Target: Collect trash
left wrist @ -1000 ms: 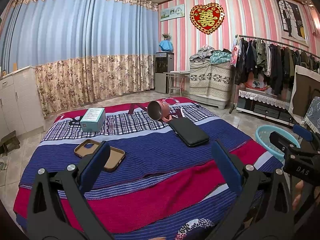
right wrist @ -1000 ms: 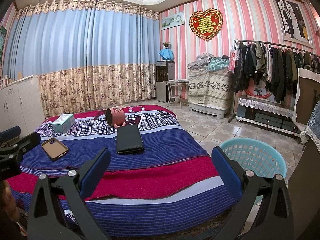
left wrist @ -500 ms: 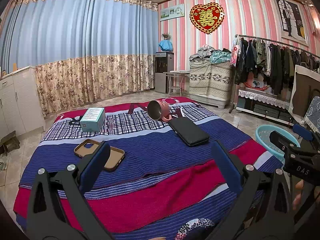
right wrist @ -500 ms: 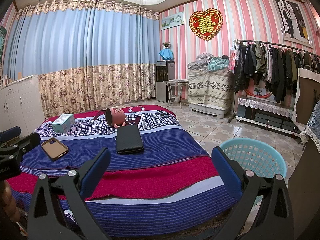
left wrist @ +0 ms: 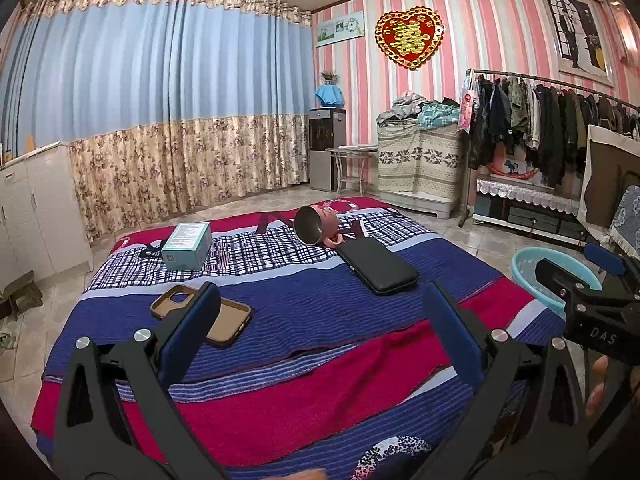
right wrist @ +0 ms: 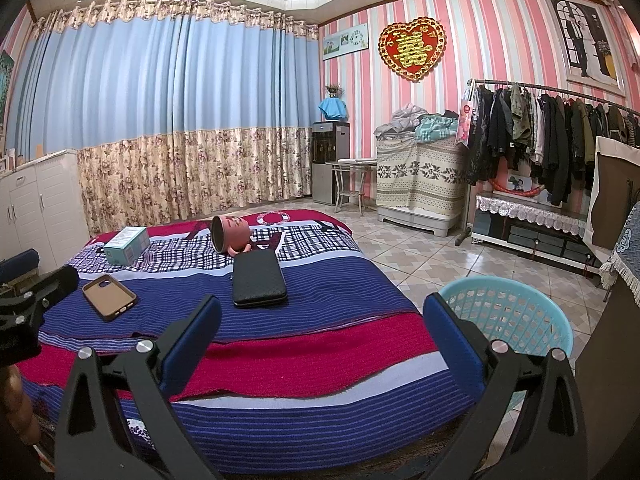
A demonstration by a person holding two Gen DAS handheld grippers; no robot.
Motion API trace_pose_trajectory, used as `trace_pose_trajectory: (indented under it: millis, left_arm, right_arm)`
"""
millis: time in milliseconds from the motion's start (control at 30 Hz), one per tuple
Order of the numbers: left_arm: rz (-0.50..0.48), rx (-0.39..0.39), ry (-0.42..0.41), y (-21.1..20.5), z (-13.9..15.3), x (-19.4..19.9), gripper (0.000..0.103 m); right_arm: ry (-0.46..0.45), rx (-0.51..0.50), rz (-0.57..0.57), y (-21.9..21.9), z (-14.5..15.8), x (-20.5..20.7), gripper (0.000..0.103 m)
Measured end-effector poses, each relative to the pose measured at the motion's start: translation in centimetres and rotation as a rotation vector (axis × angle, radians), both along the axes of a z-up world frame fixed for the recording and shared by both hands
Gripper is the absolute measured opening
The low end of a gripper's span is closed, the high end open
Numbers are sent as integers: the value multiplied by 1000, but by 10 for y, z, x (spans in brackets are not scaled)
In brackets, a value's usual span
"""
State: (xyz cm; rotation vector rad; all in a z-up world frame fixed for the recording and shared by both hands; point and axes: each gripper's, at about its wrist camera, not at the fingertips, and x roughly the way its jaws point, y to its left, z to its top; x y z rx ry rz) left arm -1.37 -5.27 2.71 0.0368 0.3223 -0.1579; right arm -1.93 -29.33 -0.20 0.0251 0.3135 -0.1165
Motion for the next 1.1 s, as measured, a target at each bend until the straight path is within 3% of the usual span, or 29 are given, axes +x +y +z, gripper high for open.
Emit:
trace_pose_trajectory:
  millis: [1100]
  left_arm:
    - [-29, -17, 34, 9, -2, 9, 98]
  right_arm:
    - [0, 0, 0, 0, 0, 0, 99]
